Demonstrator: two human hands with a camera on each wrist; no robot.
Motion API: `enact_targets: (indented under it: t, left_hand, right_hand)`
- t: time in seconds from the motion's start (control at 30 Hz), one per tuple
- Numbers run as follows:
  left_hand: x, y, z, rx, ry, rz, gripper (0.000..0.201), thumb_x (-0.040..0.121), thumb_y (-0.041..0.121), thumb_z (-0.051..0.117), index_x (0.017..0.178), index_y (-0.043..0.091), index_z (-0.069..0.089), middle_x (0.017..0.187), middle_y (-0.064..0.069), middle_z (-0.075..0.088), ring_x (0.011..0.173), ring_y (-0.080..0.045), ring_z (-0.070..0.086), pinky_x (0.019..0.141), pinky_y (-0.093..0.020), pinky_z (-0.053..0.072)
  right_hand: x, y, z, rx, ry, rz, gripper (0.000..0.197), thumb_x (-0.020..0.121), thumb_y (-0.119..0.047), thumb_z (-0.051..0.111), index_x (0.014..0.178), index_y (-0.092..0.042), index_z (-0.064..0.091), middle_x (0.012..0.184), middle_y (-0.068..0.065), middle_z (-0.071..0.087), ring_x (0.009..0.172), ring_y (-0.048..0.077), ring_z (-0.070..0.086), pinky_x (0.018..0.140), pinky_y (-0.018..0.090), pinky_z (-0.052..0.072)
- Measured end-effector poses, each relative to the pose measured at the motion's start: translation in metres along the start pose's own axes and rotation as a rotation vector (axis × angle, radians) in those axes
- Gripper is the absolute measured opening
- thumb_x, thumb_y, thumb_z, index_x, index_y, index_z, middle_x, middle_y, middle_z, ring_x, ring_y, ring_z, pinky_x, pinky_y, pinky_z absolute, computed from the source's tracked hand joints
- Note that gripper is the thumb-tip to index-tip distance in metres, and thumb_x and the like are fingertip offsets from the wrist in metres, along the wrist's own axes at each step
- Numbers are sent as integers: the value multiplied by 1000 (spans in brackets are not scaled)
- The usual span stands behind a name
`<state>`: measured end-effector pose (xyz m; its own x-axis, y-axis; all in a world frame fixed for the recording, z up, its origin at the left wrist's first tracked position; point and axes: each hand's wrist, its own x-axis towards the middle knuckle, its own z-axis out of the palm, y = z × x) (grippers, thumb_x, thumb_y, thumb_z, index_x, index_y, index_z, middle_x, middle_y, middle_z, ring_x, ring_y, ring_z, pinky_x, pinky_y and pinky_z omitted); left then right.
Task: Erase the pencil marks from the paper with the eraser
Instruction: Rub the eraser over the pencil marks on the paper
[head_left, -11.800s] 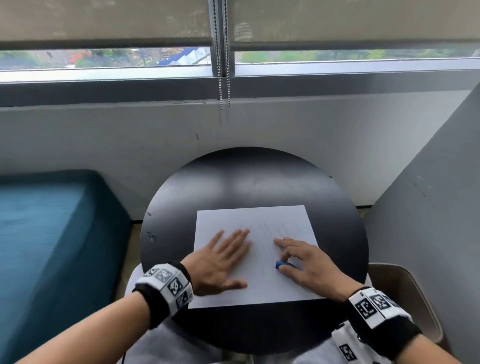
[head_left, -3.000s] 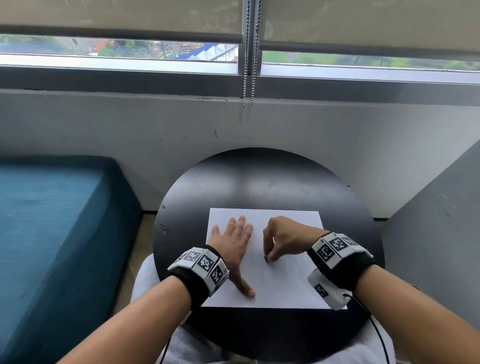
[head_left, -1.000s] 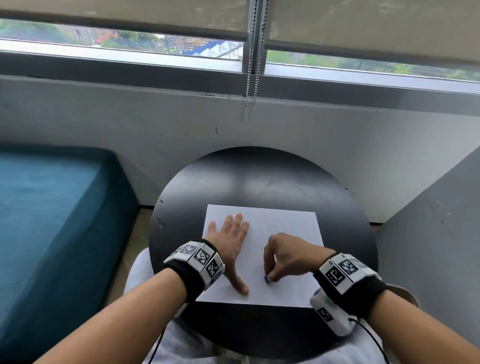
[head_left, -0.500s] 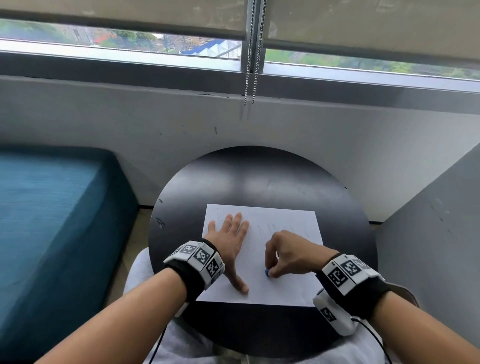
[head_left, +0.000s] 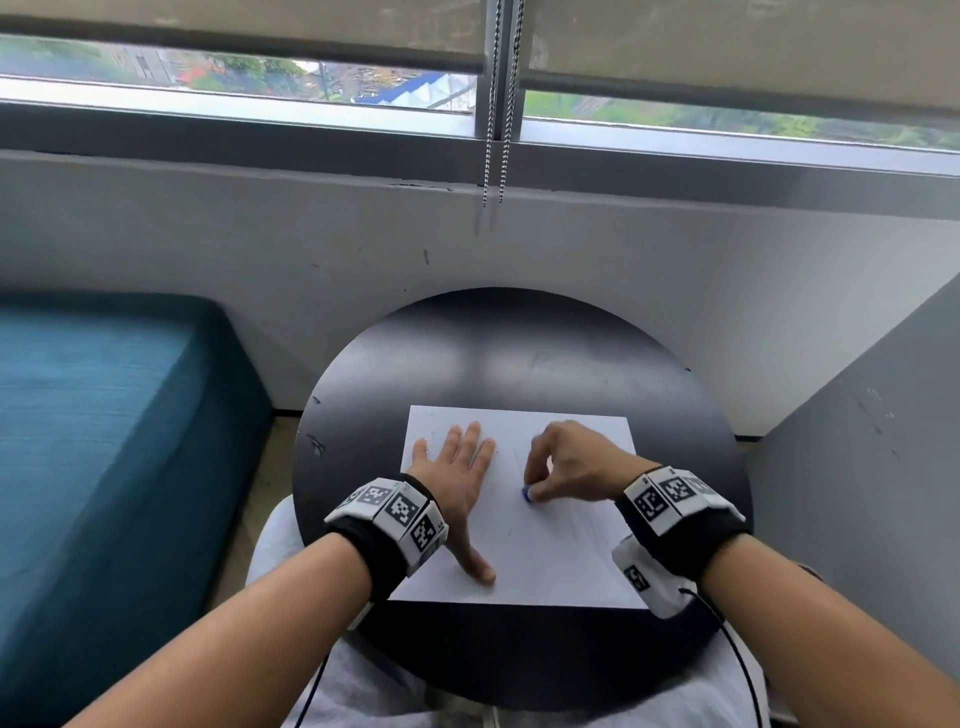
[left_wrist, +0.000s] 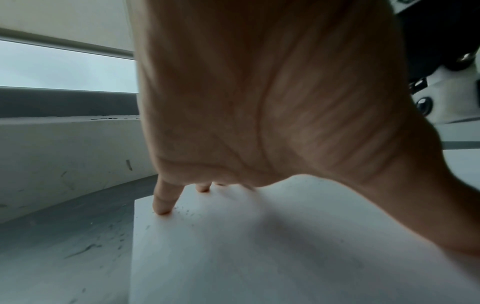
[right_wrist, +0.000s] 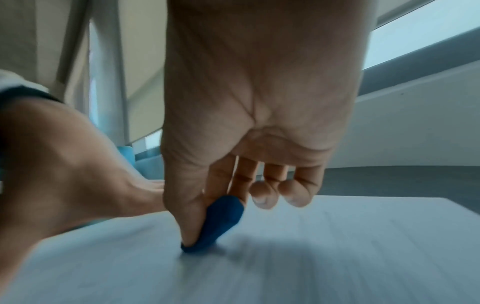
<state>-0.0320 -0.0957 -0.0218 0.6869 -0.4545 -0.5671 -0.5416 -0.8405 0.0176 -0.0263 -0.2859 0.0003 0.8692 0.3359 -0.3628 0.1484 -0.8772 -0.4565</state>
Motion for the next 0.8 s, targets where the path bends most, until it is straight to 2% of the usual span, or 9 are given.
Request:
enact_targets:
  t: [0.07, 0.2, 0.37, 0.43, 0.53, 0.57, 0.7, 0.73, 0.8]
  left_hand:
    - [0, 0, 1, -1, 7, 4, 155, 55, 77, 77, 153, 10, -22, 160, -11, -29, 149, -32, -22, 119, -61, 0]
    - [1, -1, 2, -6, 12, 14, 155, 54, 77, 78, 153, 10, -22, 161, -12, -29, 149, -33, -22, 119, -62, 0]
    - [-1, -1, 2, -4, 34, 20, 153, 54, 76, 79, 155, 16, -18, 162, -13, -25, 150, -33, -18, 118, -63, 3]
    - [-2, 0, 1, -1, 35, 21, 153, 54, 76, 79, 155, 16, -18, 162, -13, -25, 150, -34, -18, 118, -62, 3]
    - [-1, 0, 0, -7, 29, 16, 153, 54, 75, 80, 155, 16, -19, 161, -12, -26, 150, -34, -19, 118, -63, 2]
    - [-1, 0, 0, -7, 28, 14, 153, 54, 75, 80, 155, 17, -19, 161, -12, -26, 150, -34, -19, 118, -63, 2]
    - [-2, 0, 0, 6, 39, 16, 152, 54, 76, 79, 155, 17, -18, 162, -12, -25, 150, -33, -18, 118, -62, 3]
    - [-2, 0, 0, 5, 38, 16, 152, 54, 76, 79, 155, 16, -18, 162, -12, -25, 150, -33, -18, 118, -62, 3]
    - [-2, 1, 0, 3, 36, 14, 152, 54, 75, 79, 155, 16, -19, 162, -13, -25, 150, -33, -18, 118, -62, 2]
  right_hand:
    - [1, 2, 2, 14, -3, 9, 5, 67, -20, 77, 71, -21, 76, 67, -12, 65, 67, 6, 58, 68, 30, 50]
    - [-5, -5, 1, -28, -234, 11, 8, 65, -19, 80, 73, -20, 76, 76, -2, 74, 65, 7, 61, 64, 28, 51]
    - [16, -1, -10, 18, -14, 27, 9, 65, -20, 81, 72, -22, 77, 74, -7, 72, 70, 10, 64, 68, 31, 53]
    - [14, -2, -7, 20, -39, 22, 9, 65, -16, 80, 73, -19, 77, 75, -5, 72, 67, 8, 61, 65, 28, 50]
    - [9, -6, -5, -27, -226, 14, 11, 66, -14, 80, 77, -15, 78, 80, 3, 75, 68, 9, 63, 60, 22, 46]
    - [11, -6, -6, -30, -233, 15, 11, 66, -15, 80, 76, -15, 78, 80, 3, 75, 68, 9, 63, 60, 22, 46]
    - [25, 4, -11, 38, 28, -8, 6, 68, -16, 79, 72, -19, 77, 67, -9, 65, 63, 8, 57, 63, 29, 46]
    - [26, 5, -10, 55, 40, -10, 6, 68, -14, 79, 73, -17, 77, 67, -9, 64, 60, 7, 55, 61, 28, 45]
    - [22, 5, -8, 54, -65, -20, 7, 68, -13, 79, 75, -14, 78, 70, -5, 67, 59, 5, 55, 59, 23, 43]
